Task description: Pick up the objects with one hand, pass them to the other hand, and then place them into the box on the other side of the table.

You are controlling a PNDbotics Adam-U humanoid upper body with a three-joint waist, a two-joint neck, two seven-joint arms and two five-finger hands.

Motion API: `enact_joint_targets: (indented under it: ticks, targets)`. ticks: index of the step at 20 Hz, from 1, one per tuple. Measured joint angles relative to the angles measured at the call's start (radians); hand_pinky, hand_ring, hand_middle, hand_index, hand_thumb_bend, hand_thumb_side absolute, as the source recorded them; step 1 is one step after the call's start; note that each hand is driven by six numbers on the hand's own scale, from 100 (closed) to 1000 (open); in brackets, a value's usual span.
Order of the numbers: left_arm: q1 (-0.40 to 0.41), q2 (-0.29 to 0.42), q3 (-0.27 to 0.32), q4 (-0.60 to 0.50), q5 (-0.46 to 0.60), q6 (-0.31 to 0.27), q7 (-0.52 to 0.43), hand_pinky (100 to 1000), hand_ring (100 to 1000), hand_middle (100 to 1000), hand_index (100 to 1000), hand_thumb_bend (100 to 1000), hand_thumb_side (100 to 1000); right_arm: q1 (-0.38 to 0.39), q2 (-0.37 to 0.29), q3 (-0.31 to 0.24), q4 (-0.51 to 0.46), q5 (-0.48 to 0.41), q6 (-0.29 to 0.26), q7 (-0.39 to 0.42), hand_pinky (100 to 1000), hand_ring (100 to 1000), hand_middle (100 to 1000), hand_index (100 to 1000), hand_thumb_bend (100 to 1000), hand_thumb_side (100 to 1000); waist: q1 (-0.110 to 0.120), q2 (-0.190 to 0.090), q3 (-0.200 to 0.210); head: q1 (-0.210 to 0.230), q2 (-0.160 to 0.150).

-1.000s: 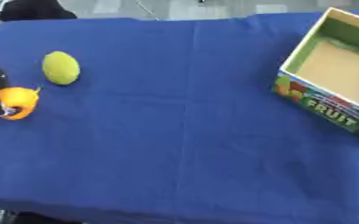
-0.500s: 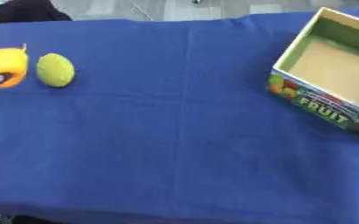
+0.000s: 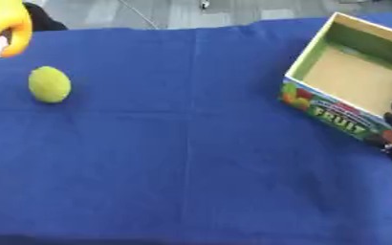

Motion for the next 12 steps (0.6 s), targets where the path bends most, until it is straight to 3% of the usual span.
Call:
enact_joint_targets:
  ticks: [7,12]
  targets:
    - [0.017,-0.132,-0.004,0.008,0.101,-0.020,0.178,346,356,334,358,100,100,0.015,-0.032,-0.002,0.000,-0.012,-0.052,0.012,705,988,965,977,100,693,-0.003,0.000,0.002,-0.011,-0.011]
    - [0.022,-0.186,-0.027,0.024,0.138,-0.053,0.239,345,353,331,355,100,100,0.028,-0.075,-0.003,0.000,-0.026,-0.114,0.030,707,988,963,976,100,661,-0.014,0.000,0.000,-0.028,-0.017]
